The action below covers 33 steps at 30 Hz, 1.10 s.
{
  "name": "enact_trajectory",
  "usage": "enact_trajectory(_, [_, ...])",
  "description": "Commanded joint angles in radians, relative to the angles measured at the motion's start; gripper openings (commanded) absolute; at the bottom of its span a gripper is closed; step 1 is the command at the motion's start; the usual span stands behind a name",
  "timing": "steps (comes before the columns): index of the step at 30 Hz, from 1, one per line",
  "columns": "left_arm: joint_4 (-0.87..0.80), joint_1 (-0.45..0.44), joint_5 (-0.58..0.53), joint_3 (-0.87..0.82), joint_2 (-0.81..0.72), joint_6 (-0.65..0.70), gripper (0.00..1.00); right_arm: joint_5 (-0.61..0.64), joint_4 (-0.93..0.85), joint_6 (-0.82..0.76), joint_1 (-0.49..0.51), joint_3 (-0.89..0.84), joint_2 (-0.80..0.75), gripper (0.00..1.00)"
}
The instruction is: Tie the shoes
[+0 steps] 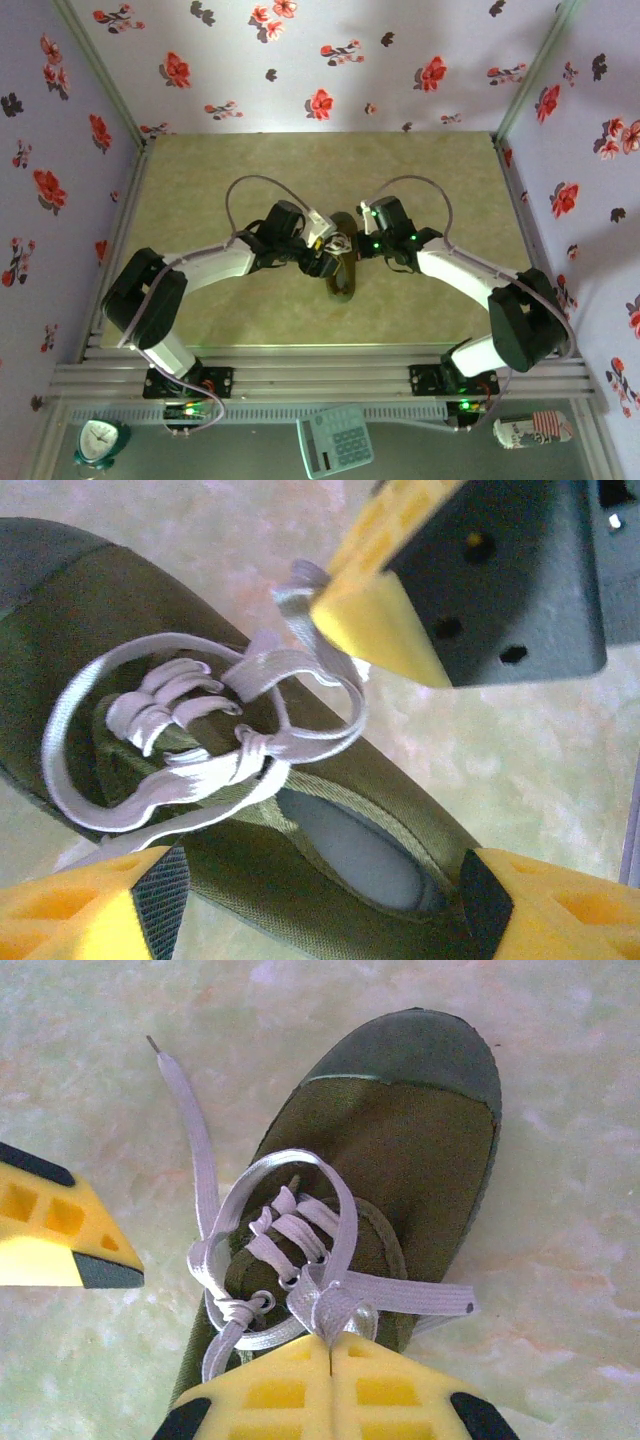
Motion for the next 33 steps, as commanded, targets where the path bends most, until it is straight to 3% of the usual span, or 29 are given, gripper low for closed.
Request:
enact_trajectory(1, [0.042,-0.003,-0.054,-0.015,-0.037,-0.156,0.75,0.054,0.009,-0.036,0.016,-0.012,-0.026,0.00])
enact_trajectory(5, [0.088,-0.003,-0.113,-0.041,-0.068,-0.297,0.69,0.066,0.002,-0.034,0.022,-0.009,-0.024,0.00])
enact_trajectory(7, [0.094,-0.003,-0.166,-0.049,-0.090,-0.357,0.61,0.067,0.000,-0.034,0.027,-0.009,-0.027,0.00])
enact_trajectory(14, [-0.018,0.048,-0.299,0.008,-0.079,-0.385,0.52,0.110,-0.020,-0.013,0.030,0.008,-0.029,0.00])
enact_trajectory(22, [-0.251,0.073,-0.241,0.261,0.131,-0.175,0.50,0.180,-0.208,0.029,0.030,0.111,0.032,0.00])
enact_trajectory(25, [-0.279,0.092,-0.215,0.310,0.183,-0.147,0.48,0.184,-0.285,0.031,0.028,0.165,0.057,0.00])
enact_trajectory(29, [-0.314,0.111,-0.171,0.370,0.241,-0.126,0.38,0.173,-0.308,0.028,0.029,0.206,0.074,0.00])
enact_trajectory(33, [-0.338,0.114,-0.083,0.395,0.269,-0.091,0.38,0.176,-0.339,0.020,0.027,0.242,0.088,0.00])
